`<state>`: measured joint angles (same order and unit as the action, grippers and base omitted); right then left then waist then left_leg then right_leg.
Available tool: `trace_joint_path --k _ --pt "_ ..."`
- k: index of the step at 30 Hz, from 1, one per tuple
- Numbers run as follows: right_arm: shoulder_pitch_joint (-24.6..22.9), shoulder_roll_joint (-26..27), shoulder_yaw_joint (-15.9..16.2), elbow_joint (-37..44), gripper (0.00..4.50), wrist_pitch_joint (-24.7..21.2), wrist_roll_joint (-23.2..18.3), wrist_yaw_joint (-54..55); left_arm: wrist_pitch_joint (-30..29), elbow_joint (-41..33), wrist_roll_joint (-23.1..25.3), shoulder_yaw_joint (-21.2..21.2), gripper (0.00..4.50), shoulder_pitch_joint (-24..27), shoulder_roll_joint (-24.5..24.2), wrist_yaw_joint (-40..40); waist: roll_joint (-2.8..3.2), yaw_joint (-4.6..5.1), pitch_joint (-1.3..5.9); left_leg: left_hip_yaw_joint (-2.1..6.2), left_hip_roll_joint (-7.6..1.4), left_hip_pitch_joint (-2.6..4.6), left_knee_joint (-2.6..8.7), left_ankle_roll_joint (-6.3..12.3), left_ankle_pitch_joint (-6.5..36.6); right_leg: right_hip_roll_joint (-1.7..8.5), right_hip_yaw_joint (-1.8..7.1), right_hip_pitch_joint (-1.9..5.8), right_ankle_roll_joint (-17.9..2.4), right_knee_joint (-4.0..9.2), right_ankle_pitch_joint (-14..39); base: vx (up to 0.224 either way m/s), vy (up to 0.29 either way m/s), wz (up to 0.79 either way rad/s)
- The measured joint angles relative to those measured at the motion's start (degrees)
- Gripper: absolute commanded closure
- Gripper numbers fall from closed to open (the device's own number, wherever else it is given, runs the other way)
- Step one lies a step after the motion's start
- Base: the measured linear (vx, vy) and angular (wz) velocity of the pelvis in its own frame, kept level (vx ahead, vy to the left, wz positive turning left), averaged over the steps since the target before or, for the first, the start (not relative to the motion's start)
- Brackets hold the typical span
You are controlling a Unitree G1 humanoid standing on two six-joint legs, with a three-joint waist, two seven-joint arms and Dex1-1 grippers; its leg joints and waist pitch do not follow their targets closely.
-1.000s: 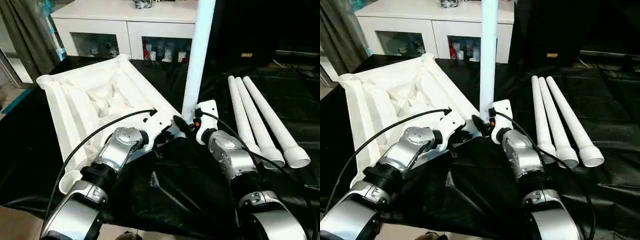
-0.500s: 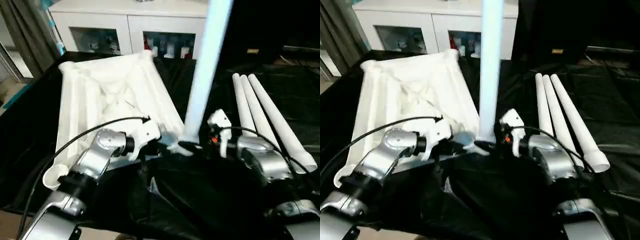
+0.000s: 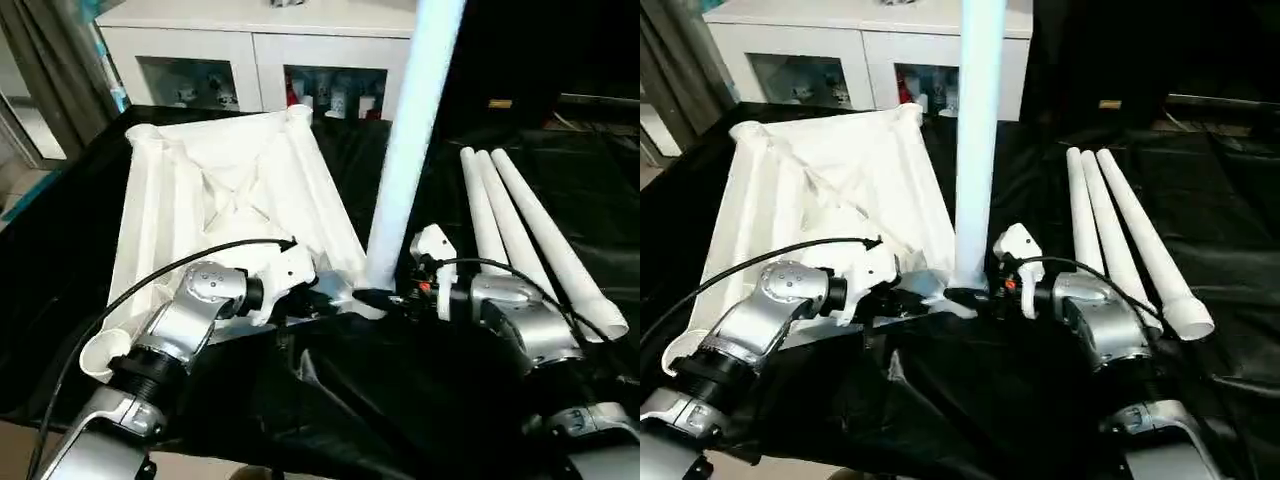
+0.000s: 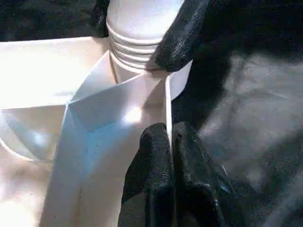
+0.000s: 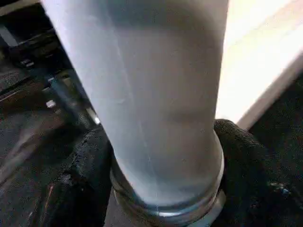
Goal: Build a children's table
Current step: Rotate leg to tighten
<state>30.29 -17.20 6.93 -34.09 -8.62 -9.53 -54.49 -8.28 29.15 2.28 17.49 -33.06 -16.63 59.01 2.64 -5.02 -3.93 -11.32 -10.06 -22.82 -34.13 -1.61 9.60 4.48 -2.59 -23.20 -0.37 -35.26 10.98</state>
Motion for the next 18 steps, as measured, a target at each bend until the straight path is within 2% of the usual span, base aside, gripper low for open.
trace_joint_path --k 6,9,13,15,17,18 --pt "4.71 8.23 -4.87 -8.21 1.78 0.47 1.71 23.28 -3.19 10.10 2.69 -1.12 4.50 -6.63 7.68 -14.18 -0.07 0.29 0.01 -0.01 0.04 0.45 0.02 -0.02 0.00 0.01 0.07 0.34 0.15 0.16 0.07 0.000 0.000 0.00" --pt "6.03 11.12 -5.96 -10.16 1.78 0.97 2.61 30.62 -3.87 13.05 3.13 -1.44 4.50 -8.47 10.05 -18.01 -0.10 0.24 0.03 -0.01 0.08 0.52 0.06 -0.02 0.00 0.03 0.11 0.44 0.18 0.26 0.09 0.000 0.000 0.00" --pt "6.57 12.57 -6.45 -12.30 1.78 3.75 3.35 33.25 -3.52 14.66 3.21 -1.90 4.50 -9.18 10.54 -18.61 -0.07 0.25 0.09 -0.01 0.12 0.59 0.08 -0.02 0.01 0.07 0.13 0.52 0.18 0.29 0.09 0.000 0.000 0.00" --pt "6.57 12.49 -6.80 -12.48 1.08 4.43 3.04 32.41 -2.81 14.69 3.63 -1.84 4.50 -9.17 10.43 -18.13 -0.07 0.25 0.08 -0.02 0.12 0.56 0.10 -0.02 0.01 0.07 0.12 0.49 0.18 0.29 0.08 0.000 0.000 0.00" --pt "6.50 11.90 -6.98 -12.43 1.08 4.49 2.88 29.80 -2.27 14.69 3.65 -1.84 4.50 -9.14 10.14 -17.26 -0.08 0.21 0.08 -0.02 0.12 0.53 0.14 -0.02 0.00 0.07 0.12 0.45 0.17 0.29 0.06 0.000 0.000 0.00" --pt "6.37 11.58 -6.96 -12.22 0.88 4.53 2.89 28.25 -1.87 14.60 3.63 -1.81 4.50 -9.03 9.87 -16.59 -0.08 0.18 0.08 -0.02 0.12 0.52 0.17 -0.02 0.00 0.07 0.10 0.45 0.06 0.29 -0.02 0.000 0.000 0.00"
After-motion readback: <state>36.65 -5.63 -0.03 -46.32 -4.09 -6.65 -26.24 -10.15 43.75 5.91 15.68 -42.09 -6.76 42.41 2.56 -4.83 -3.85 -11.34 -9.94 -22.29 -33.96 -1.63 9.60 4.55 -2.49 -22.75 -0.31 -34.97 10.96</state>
